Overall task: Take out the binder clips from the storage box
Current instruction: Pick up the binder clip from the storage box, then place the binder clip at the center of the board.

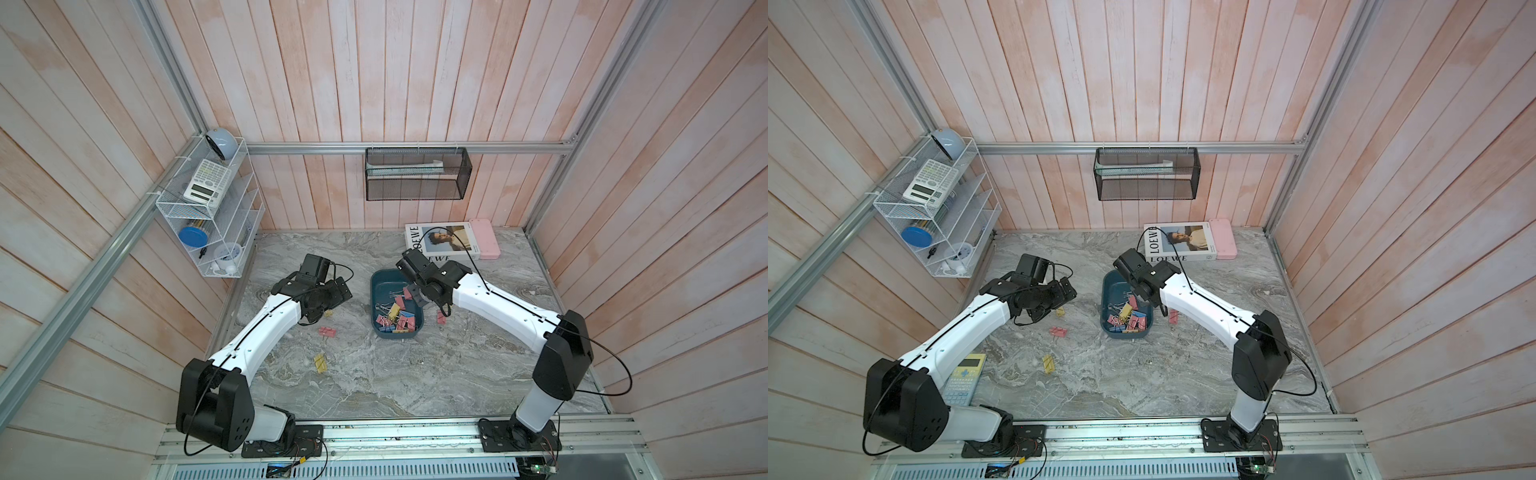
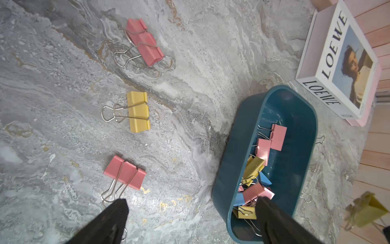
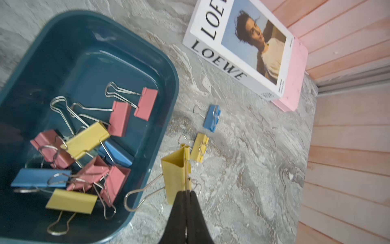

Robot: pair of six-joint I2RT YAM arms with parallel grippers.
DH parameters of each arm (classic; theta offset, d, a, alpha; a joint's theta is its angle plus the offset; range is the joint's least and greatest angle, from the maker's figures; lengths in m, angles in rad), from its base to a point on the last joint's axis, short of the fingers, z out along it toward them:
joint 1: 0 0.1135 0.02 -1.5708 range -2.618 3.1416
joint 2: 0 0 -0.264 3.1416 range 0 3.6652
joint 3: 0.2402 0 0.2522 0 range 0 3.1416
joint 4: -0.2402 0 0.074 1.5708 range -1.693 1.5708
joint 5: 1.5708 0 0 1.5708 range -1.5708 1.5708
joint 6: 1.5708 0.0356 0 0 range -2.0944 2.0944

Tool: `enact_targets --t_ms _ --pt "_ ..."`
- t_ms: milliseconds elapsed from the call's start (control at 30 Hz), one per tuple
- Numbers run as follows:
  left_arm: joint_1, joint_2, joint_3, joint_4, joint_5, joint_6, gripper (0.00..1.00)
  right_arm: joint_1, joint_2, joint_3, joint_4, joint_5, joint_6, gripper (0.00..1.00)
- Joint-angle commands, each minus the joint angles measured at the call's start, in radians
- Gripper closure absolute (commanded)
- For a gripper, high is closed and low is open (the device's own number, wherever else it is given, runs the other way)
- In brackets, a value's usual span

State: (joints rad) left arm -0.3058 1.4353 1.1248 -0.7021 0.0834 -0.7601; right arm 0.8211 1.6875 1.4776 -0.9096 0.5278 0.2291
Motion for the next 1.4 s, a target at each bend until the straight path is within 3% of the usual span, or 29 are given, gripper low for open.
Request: enact_targets --t_ms 0,167,333,700,967,1167,1367 --pt "0.006 0.052 0.055 0.046 0.037 0.036 0.0 0.033 -0.069 -0.095 -0.168 0.023 0.2 1.0" --pt "0.006 0.115 0.094 0.053 0.087 0.043 0.0 0.054 -0.157 -0.269 -0.212 -0.013 0.369 1.0" --pt "0.005 0.119 0.09 0.05 0.098 0.048 0.0 0.054 -0.143 -0.359 -0.179 -0.037 0.433 1.0" --pt "0.005 0.049 0.042 0.003 0.073 0.049 0.0 0.043 0.074 -0.289 -0.105 0.002 0.435 1.0" --pt "0.003 0.005 0.002 -0.003 0.066 0.035 0.0 0.015 0.119 -0.267 -0.09 0.006 0.425 1.0" --pt "-0.024 0.016 0.006 0.009 0.084 0.047 0.05 0.015 0.072 -0.255 -0.092 -0.002 0.409 0.64" --pt "-0.103 0.072 0.044 0.022 0.114 0.112 0.2 0.008 -0.051 -0.229 -0.087 0.033 0.39 0.42"
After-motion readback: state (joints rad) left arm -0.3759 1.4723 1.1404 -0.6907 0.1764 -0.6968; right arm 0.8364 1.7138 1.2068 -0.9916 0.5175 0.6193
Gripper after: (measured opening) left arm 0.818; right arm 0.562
